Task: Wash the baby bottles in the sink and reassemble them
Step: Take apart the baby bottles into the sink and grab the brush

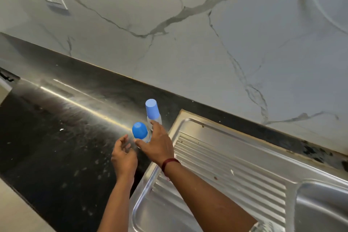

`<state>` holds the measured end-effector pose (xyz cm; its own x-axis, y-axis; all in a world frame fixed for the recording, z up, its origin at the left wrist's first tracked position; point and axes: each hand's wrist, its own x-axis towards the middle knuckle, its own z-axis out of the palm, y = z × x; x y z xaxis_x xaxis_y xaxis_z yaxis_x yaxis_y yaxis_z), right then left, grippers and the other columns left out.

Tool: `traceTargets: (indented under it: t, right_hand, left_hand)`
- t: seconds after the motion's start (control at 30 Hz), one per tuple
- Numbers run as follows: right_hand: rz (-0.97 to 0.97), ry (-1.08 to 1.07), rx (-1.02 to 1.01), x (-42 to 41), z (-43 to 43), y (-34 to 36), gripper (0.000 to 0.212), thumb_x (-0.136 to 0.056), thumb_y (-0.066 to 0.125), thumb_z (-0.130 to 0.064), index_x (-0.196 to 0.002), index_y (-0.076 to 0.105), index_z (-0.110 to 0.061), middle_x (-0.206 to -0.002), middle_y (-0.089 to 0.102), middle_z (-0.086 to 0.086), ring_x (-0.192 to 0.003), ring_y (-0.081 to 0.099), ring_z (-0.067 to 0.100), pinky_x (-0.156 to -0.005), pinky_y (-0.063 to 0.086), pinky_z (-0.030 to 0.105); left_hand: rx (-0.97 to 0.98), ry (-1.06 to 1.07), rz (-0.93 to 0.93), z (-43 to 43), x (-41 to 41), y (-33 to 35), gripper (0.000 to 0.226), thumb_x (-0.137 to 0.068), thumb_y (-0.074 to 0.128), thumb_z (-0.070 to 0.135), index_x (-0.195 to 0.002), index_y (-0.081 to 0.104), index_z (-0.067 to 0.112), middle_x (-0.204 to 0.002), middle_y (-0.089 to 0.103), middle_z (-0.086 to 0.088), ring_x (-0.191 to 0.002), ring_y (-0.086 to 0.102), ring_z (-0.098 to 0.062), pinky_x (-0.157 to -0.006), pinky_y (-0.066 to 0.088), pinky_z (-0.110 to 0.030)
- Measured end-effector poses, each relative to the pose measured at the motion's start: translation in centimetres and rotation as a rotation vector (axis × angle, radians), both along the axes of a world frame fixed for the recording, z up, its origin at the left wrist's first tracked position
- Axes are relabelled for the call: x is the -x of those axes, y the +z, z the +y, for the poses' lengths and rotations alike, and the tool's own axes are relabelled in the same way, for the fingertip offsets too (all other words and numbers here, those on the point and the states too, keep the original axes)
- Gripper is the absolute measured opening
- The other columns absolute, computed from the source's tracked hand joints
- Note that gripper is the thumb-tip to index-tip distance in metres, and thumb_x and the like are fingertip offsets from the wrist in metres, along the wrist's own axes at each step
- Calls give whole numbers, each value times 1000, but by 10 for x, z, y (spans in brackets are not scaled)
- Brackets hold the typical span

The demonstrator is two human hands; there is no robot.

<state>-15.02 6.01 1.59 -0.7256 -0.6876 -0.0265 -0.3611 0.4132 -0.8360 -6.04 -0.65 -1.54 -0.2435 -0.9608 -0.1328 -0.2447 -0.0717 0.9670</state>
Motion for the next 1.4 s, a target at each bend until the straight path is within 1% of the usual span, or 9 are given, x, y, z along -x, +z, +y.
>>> traceTargets:
  t: [0.1, 0.3, 0.5, 0.8, 0.9, 0.97, 1.07, 1.17, 1.4]
  right_hand:
    - [42, 30, -56, 2, -16, 3, 82, -83, 70, -49, -149, 30, -21, -140, 45, 7, -122, 51, 28, -94, 45, 36]
    - [125, 34, -64, 2, -21, 3, 50, -91, 63, -42, -134, 45, -24, -128, 56, 6, -110, 58, 29, -87, 48, 37]
    - [-65, -108, 12, 4, 26, 6, 52, -81, 68, -57, -119, 57, -24, -105, 66, -3, -92, 63, 17, -80, 55, 31]
    - [-413, -264, 118, -3, 202, 6, 36, -84, 73, -46, -111, 67, -23, -100, 73, -4, -89, 69, 13, -66, 53, 18]
    - [-453, -395, 117, -13, 252, 5, 29, -84, 73, -45, -101, 70, -23, -92, 74, -1, -84, 71, 16, -65, 57, 26]
    - [-486, -468, 129, -20, 279, 3, 28, -84, 73, -46, -97, 71, -21, -87, 75, -2, -81, 71, 15, -66, 57, 28]
    - [-568, -543, 197, -29, 314, -2, 34, -86, 70, -47, -97, 72, -14, -86, 76, 1, -80, 72, 15, -70, 59, 29]
    - [-654, -614, 283, -32, 341, -5, 36, -89, 67, -44, -99, 70, -9, -85, 75, 4, -78, 71, 15, -71, 56, 28]
    - [-897, -760, 541, -16, 411, -9, 33, -99, 54, -34, -112, 63, -5, -97, 70, 22, -88, 67, 32, -85, 54, 44]
  left_hand:
    - [8, -74, 17, -4, -1, -1, 51, -88, 59, -9, -128, 58, 23, -122, 64, 1, -114, 61, -13, -96, 53, -37]
    - [-8, -194, -31, -5, -12, -1, 69, -82, 74, -3, -139, 48, 26, -136, 55, 3, -123, 52, -11, -99, 51, -36]
    - [59, -384, -96, 18, -18, 4, 85, -69, 90, 21, -140, 45, 32, -138, 52, 11, -125, 50, -7, -102, 46, -30]
    - [45, -802, -134, 145, -6, 6, 33, -77, 83, 35, -107, 68, 30, -94, 72, 11, -88, 66, -1, -71, 46, -9]
    - [62, -911, -173, 194, -4, 5, 40, -76, 73, 55, -109, 66, 34, -94, 71, 15, -84, 63, 7, -68, 45, -9]
    - [73, -974, -207, 223, -1, 5, 44, -76, 65, 63, -109, 64, 34, -94, 70, 13, -84, 63, 3, -69, 47, -16]
    - [149, -993, -270, 268, 2, 6, 23, -88, 56, 50, -96, 59, 29, -84, 66, 7, -75, 61, -4, -63, 45, -22]
    - [202, -982, -278, 309, 7, 10, 24, -90, 50, 48, -88, 56, 26, -73, 63, 6, -66, 60, -7, -57, 44, -22]
    - [167, -1021, -240, 389, 27, 17, 17, -93, 58, 39, -82, 58, 25, -69, 64, 6, -64, 62, -4, -57, 48, -18]
